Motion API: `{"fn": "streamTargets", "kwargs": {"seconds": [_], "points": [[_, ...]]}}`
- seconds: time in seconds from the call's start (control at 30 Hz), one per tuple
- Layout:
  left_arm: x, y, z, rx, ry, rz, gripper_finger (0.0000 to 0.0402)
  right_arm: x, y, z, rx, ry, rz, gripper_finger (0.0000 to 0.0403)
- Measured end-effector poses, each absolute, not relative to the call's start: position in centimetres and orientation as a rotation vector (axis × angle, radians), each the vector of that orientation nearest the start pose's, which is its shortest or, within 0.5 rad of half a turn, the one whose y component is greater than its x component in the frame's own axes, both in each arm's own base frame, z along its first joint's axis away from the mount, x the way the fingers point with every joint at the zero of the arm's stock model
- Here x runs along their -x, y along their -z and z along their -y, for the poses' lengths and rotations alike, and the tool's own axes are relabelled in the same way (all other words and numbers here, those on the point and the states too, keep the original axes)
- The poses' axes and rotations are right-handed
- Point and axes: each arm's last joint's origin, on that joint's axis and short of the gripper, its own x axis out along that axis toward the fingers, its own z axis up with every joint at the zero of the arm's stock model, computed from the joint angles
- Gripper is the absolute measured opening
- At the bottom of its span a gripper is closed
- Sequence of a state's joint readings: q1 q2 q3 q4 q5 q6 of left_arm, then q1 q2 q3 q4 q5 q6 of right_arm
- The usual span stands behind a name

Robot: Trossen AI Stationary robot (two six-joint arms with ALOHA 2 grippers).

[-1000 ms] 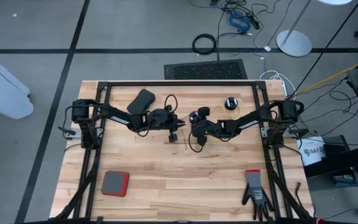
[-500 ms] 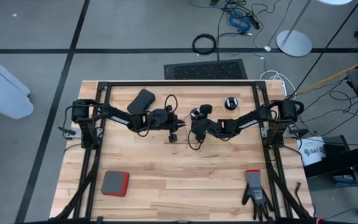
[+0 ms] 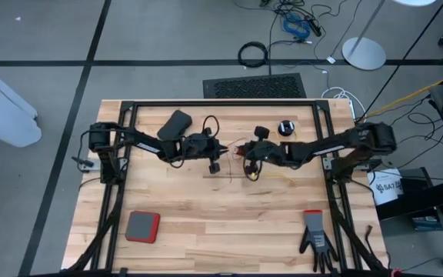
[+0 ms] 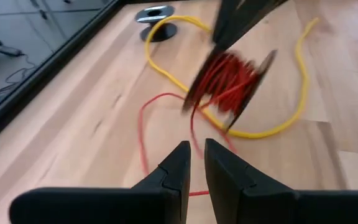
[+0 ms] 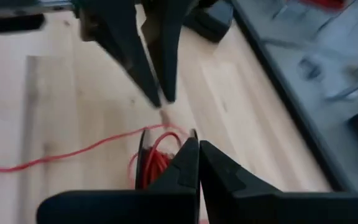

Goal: Coil cords
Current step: Uncoil the red wire from the spool

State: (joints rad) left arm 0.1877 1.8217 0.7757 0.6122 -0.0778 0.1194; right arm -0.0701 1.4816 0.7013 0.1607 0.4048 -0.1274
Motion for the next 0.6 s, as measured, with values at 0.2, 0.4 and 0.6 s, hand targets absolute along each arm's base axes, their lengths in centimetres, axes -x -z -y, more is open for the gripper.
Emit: {"fn": "streamTargets", "kwargs": {"seconds": [0.2, 0.4, 0.6], "points": [[-34.1, -13.8, -7.1, -0.091, -0.249, -0.431, 0.0054, -28.1, -18.2, 3.2, 0.082, 0.376, -0.68, 0.0001], [-34.2, -13.9, -7.0, -0.084, -0.213, -0.421, 0.0054, -28.9, -16.7, 3.0, 0.036, 0.363, -0.707, 0.0], [-34.3, -14.0, -6.3, -0.046, -0.016, -0.396, 0.0054, -29.5, -16.1, 3.1, 0.013, 0.351, -0.681, 0.0]]}}
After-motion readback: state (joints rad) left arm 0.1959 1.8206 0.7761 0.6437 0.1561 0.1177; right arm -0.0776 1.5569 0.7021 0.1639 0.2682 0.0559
